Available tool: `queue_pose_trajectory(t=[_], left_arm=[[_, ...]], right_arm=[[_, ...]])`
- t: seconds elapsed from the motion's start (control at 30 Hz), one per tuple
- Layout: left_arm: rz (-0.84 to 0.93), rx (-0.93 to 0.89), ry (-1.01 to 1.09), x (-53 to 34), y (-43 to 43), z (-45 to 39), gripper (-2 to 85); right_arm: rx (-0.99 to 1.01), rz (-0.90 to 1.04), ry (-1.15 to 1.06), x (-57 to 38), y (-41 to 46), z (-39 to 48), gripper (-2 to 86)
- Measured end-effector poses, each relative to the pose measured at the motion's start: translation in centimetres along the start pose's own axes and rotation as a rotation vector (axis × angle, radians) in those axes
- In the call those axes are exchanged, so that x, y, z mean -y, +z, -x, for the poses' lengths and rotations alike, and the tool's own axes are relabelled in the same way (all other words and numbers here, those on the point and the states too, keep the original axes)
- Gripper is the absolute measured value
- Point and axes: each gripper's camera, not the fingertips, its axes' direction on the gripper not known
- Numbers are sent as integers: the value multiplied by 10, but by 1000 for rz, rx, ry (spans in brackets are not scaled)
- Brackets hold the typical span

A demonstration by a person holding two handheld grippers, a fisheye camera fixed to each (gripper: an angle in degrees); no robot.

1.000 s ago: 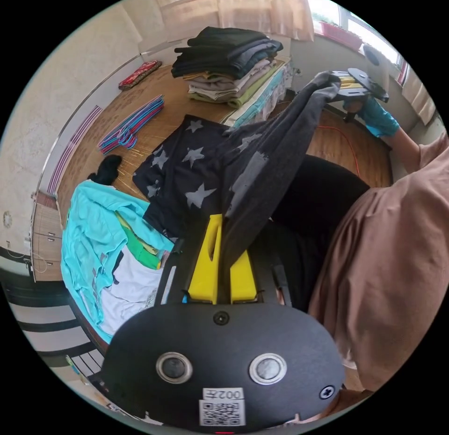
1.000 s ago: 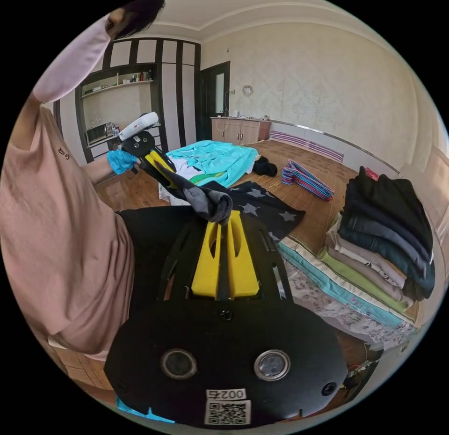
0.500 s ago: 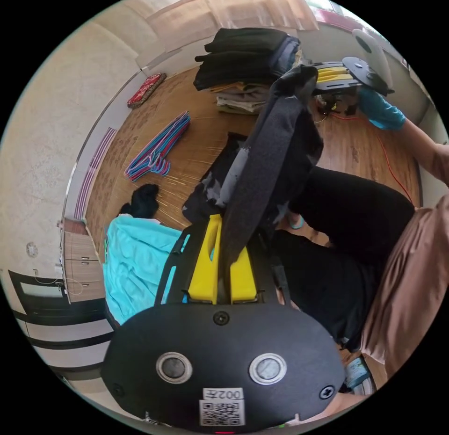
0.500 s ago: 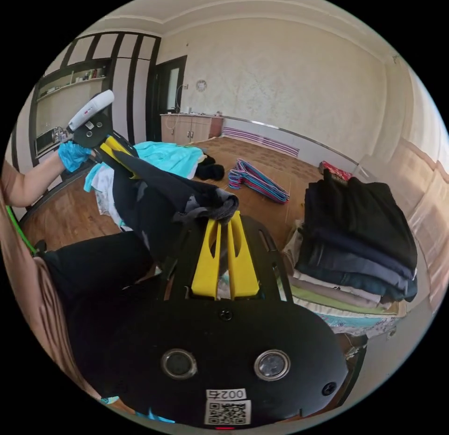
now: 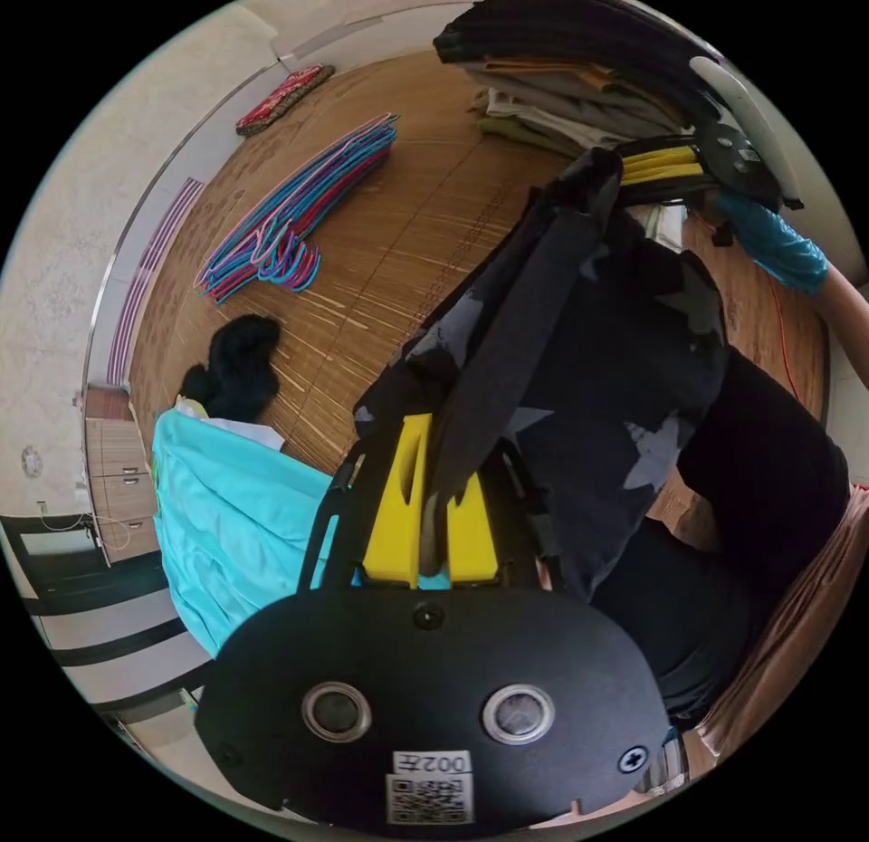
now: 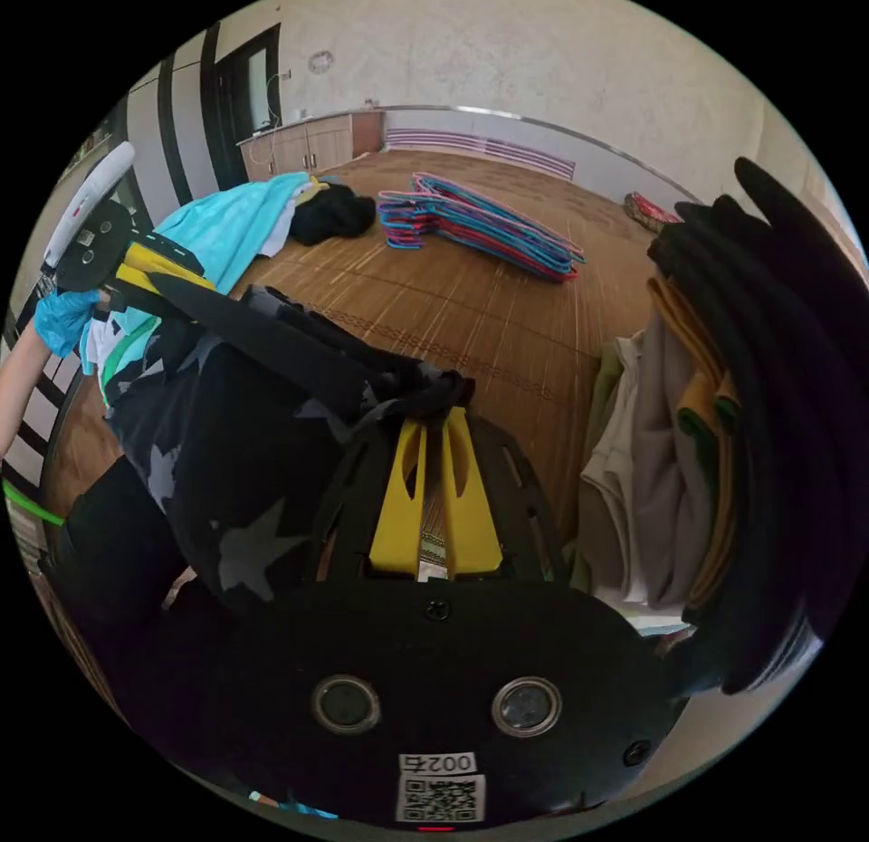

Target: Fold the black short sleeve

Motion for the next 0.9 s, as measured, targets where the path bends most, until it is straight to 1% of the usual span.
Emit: queue_pose_trajectory(t=[0.03, 0.1, 0.2, 0.23, 0.3, 0.37, 0.43, 0.5, 0.57, 0.67, 0.73, 0.8, 0.83, 0.9], left_arm=[[9, 1, -17, 1, 3, 5, 12], [35, -2, -120, 1, 13, 29, 37], [21, -20, -243, -8, 18, 57, 50], [16, -14, -267, -10, 18, 63, 48], [0, 72, -360, -21, 17, 81, 16], [-36, 63, -401, -29, 15, 91, 8], [-93, -25, -388, -36, 14, 96, 11], [-165, -114, -373, -42, 13, 98, 20], [-176, -135, -368, -43, 19, 98, 33], [-158, -137, -380, -40, 35, 99, 49], [-150, -123, -397, -37, 44, 99, 44], [-133, -87, -410, -35, 54, 100, 29], [-127, -85, -412, -35, 56, 101, 24], [-152, -54, -414, -36, 59, 102, 8]], right_arm=[[-10, 24, 12, 5, 10, -4, 15], [-25, 42, 39, 10, 20, -12, 32], [-34, 41, 95, 14, 27, -26, 47], [-49, 39, 105, 15, 28, -29, 50], [-76, 32, 101, 16, 29, -31, 55], [-97, 6, 116, 15, 25, -34, 63], [-76, -36, 147, 11, 20, -37, 69], [-6, -73, 178, 7, 19, -41, 81], [85, -95, 212, 2, 24, -45, 100], [102, -130, 234, 1, 34, -45, 110], [88, -147, 241, 3, 41, -43, 106], [64, -125, 260, 8, 51, -44, 87], [45, -104, 261, 11, 57, -45, 63], [38, -86, 225, 16, 65, -45, 30]])
